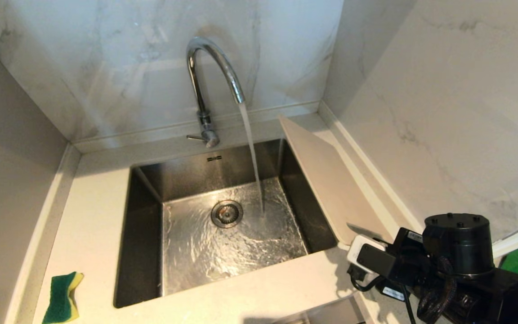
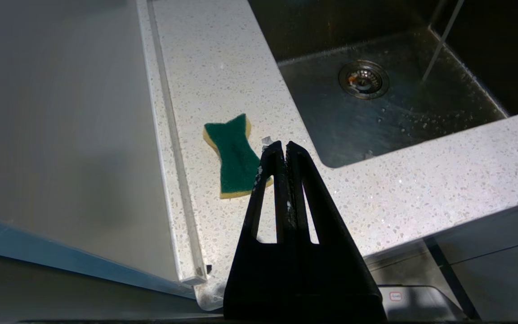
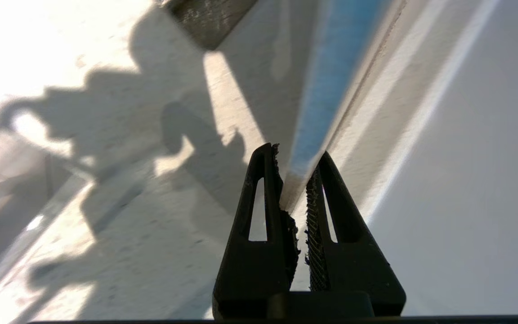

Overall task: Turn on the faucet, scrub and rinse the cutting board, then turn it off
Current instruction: Put down the cutting board

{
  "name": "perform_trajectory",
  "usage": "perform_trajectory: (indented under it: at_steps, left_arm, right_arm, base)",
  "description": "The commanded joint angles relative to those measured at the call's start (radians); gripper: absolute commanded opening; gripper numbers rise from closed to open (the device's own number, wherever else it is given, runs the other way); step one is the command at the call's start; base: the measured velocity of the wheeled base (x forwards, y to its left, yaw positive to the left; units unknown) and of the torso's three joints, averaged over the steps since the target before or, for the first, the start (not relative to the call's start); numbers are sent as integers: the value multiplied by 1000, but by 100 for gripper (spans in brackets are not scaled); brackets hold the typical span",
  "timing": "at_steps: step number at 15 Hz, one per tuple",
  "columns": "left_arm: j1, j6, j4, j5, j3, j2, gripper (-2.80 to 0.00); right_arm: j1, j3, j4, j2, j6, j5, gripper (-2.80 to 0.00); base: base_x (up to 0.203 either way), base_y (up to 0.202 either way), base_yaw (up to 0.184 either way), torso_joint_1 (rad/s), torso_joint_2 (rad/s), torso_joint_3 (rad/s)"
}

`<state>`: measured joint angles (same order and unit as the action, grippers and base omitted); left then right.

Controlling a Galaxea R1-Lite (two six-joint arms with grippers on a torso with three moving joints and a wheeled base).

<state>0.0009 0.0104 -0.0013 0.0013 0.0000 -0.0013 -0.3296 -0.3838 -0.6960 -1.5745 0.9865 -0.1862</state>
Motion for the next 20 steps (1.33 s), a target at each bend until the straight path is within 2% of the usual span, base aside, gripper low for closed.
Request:
perform_trajectory:
  at_steps: [1, 12, 15, 20]
  left_arm:
    - [0, 0, -1, 0, 0, 0, -280]
    - [0, 0, 0, 0, 1, 0, -280]
    - [1, 0, 0, 0, 0, 0, -280]
    - [1, 0, 0, 0, 0, 0, -280]
  right_arm:
    - [0, 21, -2, -39, -3, -3, -280]
    - [3, 64, 8, -88, -4, -9, -280]
    - [2, 66, 43, -106, -78, 0, -280]
    - [1, 74, 63, -125, -86, 45, -280]
  base:
    - [0, 0, 0, 0, 0, 0]
    - [0, 0, 0, 0, 0, 0]
    - [0, 0, 0, 0, 0, 0]
    - [0, 0, 0, 0, 0, 0]
